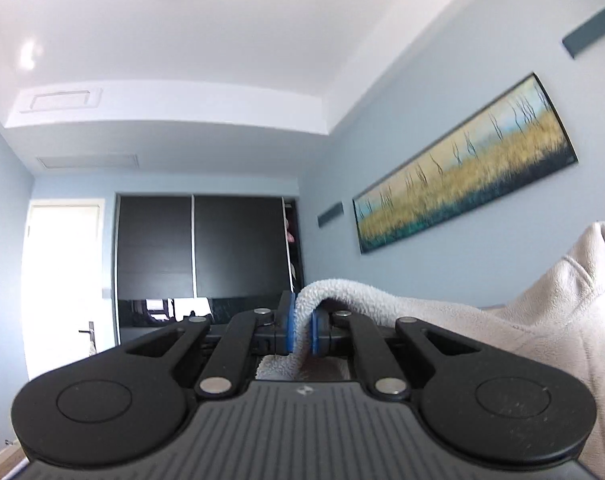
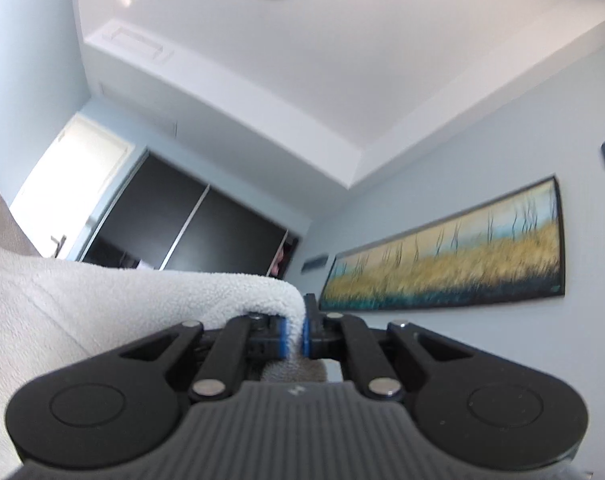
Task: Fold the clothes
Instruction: 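Grasp the hoodie with the left gripper while the right gripper holds and lifts it, then open both grippers and release the hoodie onto the bed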
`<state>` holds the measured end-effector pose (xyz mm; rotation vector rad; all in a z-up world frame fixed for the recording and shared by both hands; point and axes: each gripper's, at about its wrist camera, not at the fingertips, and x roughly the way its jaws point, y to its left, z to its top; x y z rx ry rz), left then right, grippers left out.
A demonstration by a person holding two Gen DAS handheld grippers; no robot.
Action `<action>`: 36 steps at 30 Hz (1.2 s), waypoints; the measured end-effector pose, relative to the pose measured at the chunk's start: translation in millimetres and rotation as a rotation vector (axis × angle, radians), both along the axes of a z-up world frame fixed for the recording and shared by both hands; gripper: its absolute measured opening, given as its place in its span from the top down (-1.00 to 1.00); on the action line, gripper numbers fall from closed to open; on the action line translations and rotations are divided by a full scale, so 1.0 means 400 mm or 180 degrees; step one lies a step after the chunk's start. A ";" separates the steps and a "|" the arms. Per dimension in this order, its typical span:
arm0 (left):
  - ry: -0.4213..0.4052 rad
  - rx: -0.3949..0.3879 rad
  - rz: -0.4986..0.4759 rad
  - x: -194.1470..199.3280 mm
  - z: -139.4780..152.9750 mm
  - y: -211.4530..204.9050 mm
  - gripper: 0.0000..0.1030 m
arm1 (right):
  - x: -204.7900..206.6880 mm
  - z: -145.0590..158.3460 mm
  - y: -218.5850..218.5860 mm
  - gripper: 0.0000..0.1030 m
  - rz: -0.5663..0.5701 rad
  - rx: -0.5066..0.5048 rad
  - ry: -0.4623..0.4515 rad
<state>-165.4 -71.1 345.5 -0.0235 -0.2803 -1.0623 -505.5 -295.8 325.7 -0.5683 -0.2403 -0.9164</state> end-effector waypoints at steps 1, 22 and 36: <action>-0.0006 0.0004 0.0026 0.004 0.014 0.008 0.88 | -0.003 0.012 0.022 0.86 0.0045 -0.0030 -0.0033; 0.1287 0.2437 0.0603 0.665 -0.707 -0.539 0.87 | 0.778 -0.610 -0.488 0.85 0.0087 0.1734 0.1635; 0.1436 0.3183 0.0422 0.810 -1.033 -0.569 0.02 | 1.035 -0.962 -0.729 0.01 -0.0156 0.2214 0.2388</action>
